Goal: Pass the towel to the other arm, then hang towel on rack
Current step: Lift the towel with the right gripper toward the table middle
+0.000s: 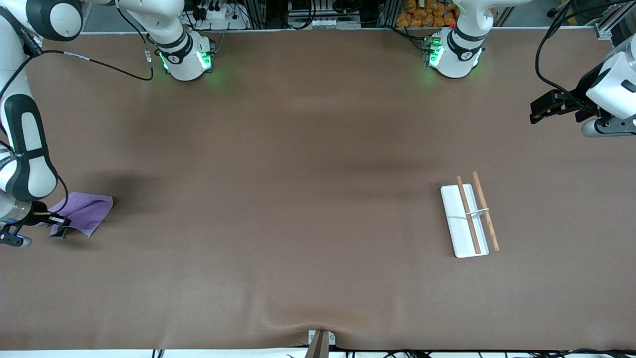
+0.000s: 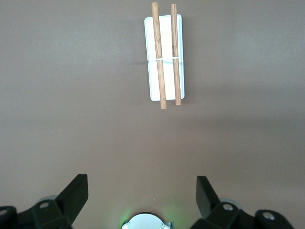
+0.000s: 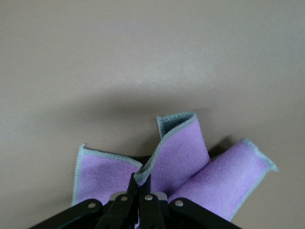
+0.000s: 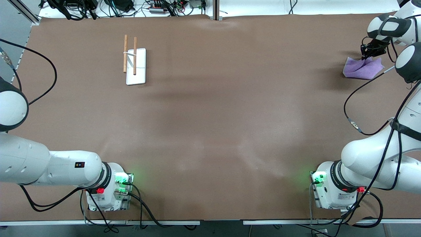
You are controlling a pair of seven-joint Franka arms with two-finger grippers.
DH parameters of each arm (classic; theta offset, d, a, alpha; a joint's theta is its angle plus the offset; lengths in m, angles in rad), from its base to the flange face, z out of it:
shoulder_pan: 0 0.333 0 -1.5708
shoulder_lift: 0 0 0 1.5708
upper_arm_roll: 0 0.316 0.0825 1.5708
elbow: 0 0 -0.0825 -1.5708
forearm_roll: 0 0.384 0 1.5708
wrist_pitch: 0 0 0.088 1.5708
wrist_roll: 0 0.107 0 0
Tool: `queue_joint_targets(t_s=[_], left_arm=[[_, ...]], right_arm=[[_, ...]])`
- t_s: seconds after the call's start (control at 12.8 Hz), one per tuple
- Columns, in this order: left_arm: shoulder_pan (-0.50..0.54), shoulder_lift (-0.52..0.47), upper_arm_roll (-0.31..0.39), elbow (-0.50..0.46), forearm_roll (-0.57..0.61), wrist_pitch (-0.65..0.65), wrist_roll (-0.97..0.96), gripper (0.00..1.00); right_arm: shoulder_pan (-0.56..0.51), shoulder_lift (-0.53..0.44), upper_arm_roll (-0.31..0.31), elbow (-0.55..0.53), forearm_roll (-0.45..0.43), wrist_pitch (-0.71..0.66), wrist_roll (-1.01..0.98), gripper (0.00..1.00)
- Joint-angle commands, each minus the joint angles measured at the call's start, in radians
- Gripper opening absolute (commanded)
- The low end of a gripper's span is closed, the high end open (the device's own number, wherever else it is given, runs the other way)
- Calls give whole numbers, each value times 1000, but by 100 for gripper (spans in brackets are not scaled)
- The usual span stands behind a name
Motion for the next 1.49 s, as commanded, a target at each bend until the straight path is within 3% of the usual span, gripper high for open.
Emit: queue_joint_targets(t_s=[0.0, 0.47, 0.55, 0.94, 1.41], left_arm=[[4, -19, -1, -22, -8, 13, 17, 100], [4, -21, -1, -31, -8, 13, 17, 100], [4, -21, -1, -32, -8, 13, 17, 100], [2, -21, -3, -31, -8, 14, 15, 100], [-7, -5, -26, -19, -10, 30, -23, 100]], right_arm=[[25, -76, 25, 54, 9, -204, -3, 0], [205, -185, 45, 255, 17, -735, 369, 0], [229, -211, 63, 258, 68, -774, 455, 0], [416, -243, 68, 263, 348, -811, 949, 0], [590, -246, 68, 338, 728, -705, 1399, 0]])
